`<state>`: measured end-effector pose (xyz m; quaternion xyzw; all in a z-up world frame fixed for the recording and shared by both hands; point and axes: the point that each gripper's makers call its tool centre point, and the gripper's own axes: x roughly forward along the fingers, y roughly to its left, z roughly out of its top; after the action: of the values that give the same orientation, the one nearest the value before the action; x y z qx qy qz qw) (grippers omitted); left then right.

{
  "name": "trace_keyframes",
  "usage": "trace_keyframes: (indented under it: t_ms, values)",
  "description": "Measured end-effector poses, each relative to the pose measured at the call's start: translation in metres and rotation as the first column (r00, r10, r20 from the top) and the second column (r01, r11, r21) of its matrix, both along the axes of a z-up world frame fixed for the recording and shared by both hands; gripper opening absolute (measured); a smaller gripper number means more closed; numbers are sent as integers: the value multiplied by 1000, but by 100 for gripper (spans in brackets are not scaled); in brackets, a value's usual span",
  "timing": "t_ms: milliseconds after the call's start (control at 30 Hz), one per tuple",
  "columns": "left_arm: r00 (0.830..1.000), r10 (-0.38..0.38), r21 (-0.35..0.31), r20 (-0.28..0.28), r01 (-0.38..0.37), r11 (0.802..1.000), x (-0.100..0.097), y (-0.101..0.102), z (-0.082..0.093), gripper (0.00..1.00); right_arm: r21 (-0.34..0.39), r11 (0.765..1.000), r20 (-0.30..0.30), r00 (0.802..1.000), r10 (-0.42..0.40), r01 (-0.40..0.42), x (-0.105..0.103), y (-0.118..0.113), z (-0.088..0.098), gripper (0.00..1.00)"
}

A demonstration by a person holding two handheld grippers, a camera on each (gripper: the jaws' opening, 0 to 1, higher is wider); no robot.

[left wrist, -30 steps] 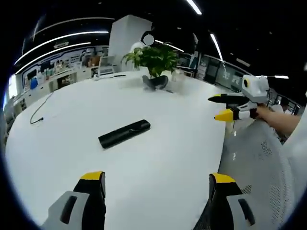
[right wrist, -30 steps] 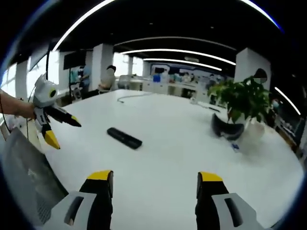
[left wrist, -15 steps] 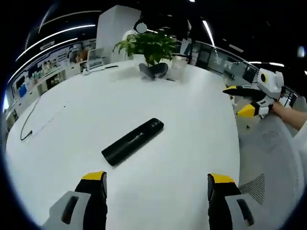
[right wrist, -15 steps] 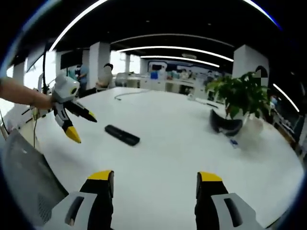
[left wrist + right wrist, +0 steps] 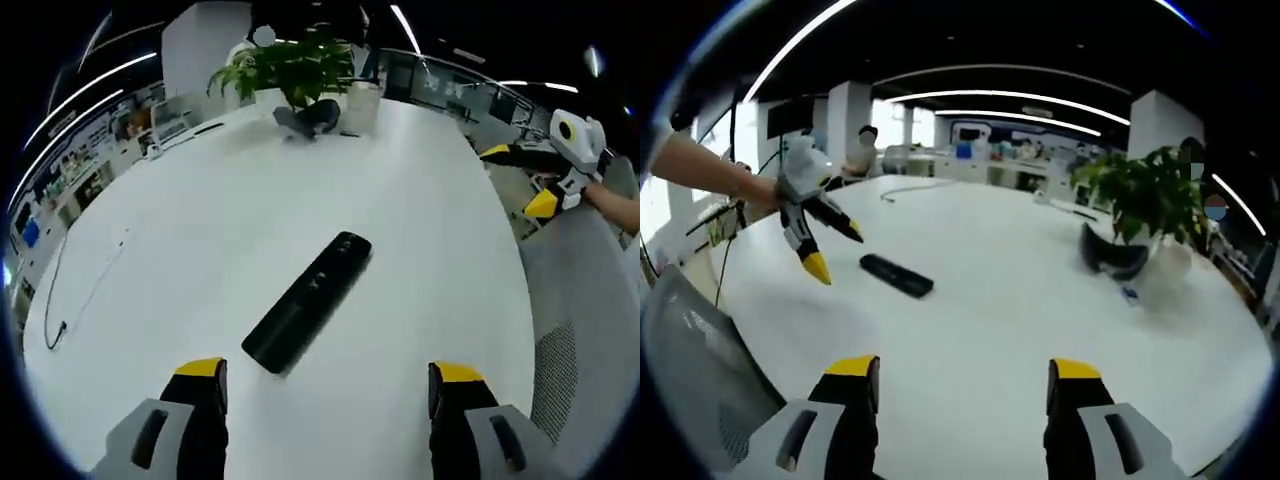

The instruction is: Press the specified remote control buttons in sequence, fully releasing each button before pressing the next.

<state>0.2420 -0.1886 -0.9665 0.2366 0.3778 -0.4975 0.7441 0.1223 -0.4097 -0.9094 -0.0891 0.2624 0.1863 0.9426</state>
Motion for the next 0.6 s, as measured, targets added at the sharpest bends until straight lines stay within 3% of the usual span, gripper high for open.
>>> trace_keyframes:
  t_ms: [167,333,600]
  values:
    - [998,-45,-11,-39,45,999,9,-8,1,80,-4,1000,-9,1000,4,-4,0,1,-2,64]
    - [997,-35,-21,-73,33,999,21,-17,-1,74,0,1000,-9,1000,8,-8,-1,2,-1,63]
    - [992,-60,49,-114,66,997,27,-18,-20,64,-2,1000,-37,999,18,-18,-2,5,-7,59]
